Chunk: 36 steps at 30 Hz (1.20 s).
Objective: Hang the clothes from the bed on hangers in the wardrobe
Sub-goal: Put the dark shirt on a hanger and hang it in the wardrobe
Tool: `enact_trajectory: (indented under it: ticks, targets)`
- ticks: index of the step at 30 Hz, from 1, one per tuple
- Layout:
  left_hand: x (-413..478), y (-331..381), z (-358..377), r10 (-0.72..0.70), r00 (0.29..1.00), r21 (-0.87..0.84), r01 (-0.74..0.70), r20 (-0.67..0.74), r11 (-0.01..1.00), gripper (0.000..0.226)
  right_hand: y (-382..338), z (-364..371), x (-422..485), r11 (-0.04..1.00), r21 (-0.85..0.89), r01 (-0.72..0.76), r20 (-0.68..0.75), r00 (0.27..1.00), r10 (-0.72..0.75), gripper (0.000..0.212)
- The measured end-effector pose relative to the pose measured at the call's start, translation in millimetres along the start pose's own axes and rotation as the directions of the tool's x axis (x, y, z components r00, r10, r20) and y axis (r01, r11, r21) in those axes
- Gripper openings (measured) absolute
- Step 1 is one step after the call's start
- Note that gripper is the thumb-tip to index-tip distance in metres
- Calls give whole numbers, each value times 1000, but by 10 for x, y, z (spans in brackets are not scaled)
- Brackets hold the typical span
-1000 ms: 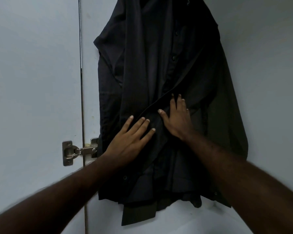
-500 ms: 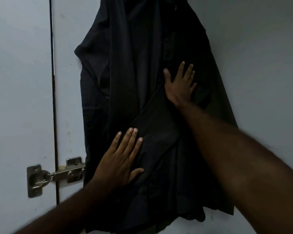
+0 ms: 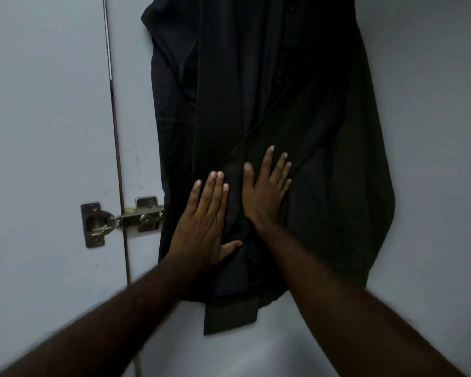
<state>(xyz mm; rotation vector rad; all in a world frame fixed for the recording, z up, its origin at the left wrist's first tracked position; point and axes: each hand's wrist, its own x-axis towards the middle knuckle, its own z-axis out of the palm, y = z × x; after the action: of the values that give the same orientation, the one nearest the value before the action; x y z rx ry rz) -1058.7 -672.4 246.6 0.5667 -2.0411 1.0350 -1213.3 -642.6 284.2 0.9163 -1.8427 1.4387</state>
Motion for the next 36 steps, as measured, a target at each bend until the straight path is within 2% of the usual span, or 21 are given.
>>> enact_trajectory:
  ticks: [9,17,22,25,27,29,32,36]
  targets:
    - [-683,30,133,53,998,-30,-51,46,998,98,146,201,-1003,975,-8,223,21,975,-223,66]
    - [-922,-14,143,140,988,-42,-137,69,990,94,294,176,-1430,984,-35,175,112,979,-170,64]
    - [-1129,12,180,180,983,-149,-174,33,974,74,282,9,-1686,994,30,104,200,974,-108,59]
    - [-1224,73,190,166,985,-222,-153,38,963,71,314,-148,-1903,995,-21,99,313,946,-87,58]
    - [-1307,126,190,173,984,-315,-149,49,937,72,341,-314,-2115,986,-150,75,376,927,-13,57]
    - [-1418,178,218,199,978,-418,-154,64,895,70,373,-506,-2355,941,-338,-22,407,898,167,52]
    - [-1607,298,290,227,971,-530,-156,72,833,68,389,-820,-2751,790,-594,-155,358,828,432,55]
    - [-1907,596,196,291,940,-658,-107,177,745,72,310,-1360,-3284,579,-787,-215,229,768,597,65]
